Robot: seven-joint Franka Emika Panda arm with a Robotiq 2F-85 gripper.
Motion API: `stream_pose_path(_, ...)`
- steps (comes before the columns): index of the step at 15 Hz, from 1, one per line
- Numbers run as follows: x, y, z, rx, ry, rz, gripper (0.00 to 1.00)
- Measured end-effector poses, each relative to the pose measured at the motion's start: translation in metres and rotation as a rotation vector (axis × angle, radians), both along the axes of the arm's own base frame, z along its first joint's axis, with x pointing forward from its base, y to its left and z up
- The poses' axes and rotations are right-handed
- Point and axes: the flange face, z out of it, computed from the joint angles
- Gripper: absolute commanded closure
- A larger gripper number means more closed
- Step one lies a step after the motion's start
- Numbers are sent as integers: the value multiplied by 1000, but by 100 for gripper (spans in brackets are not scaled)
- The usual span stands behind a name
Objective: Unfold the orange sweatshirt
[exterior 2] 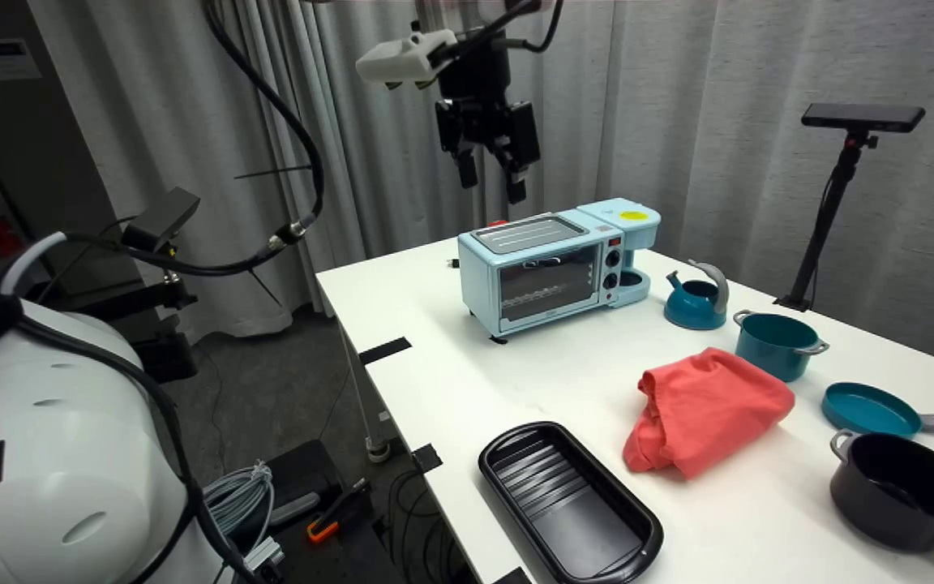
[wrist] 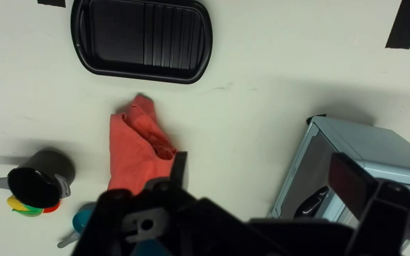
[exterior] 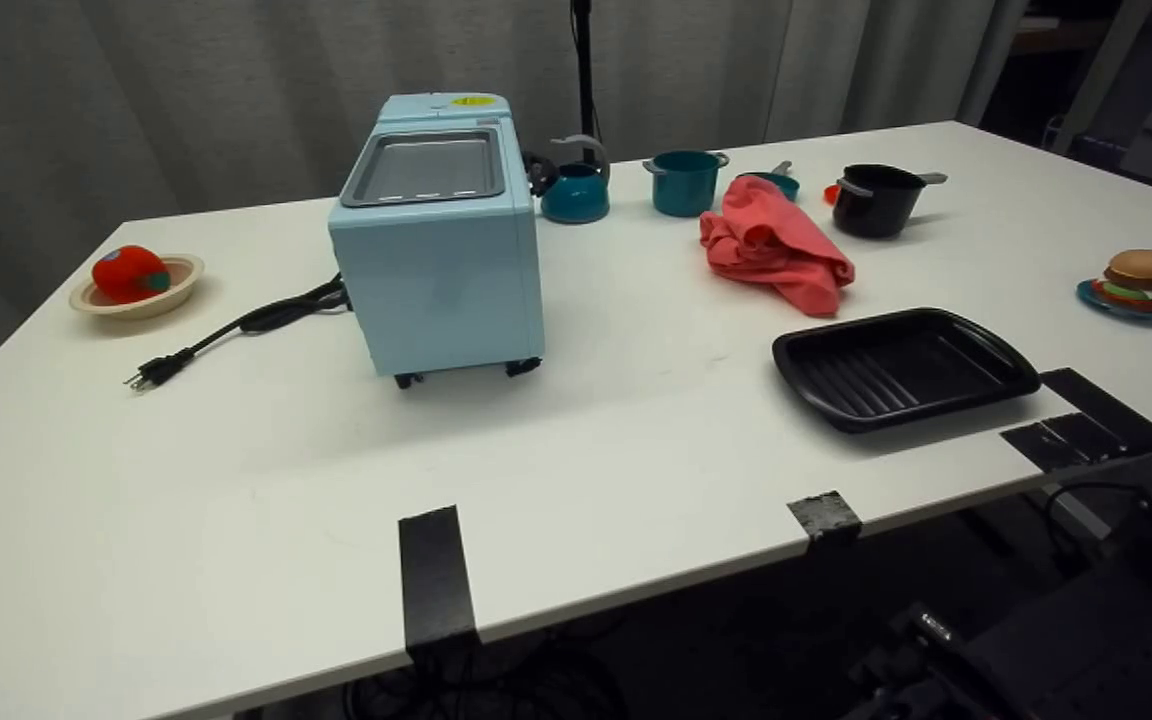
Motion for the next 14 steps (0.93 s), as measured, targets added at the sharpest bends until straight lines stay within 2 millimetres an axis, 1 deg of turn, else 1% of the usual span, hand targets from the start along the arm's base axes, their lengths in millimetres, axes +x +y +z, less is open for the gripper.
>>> stream_pose_path(5,44,-59,-21,24,-35,-111,0)
stream_pose_path(8,76,-95,-42,29,-59,-182,0)
stream_pose_path(11,106,-125,-63,33,-85,-258,0)
stream_pose_path(12,111,-130,-68,33,-81,-265,0)
stream_pose_path(14,112,-128,-71,32,-74,-263,0)
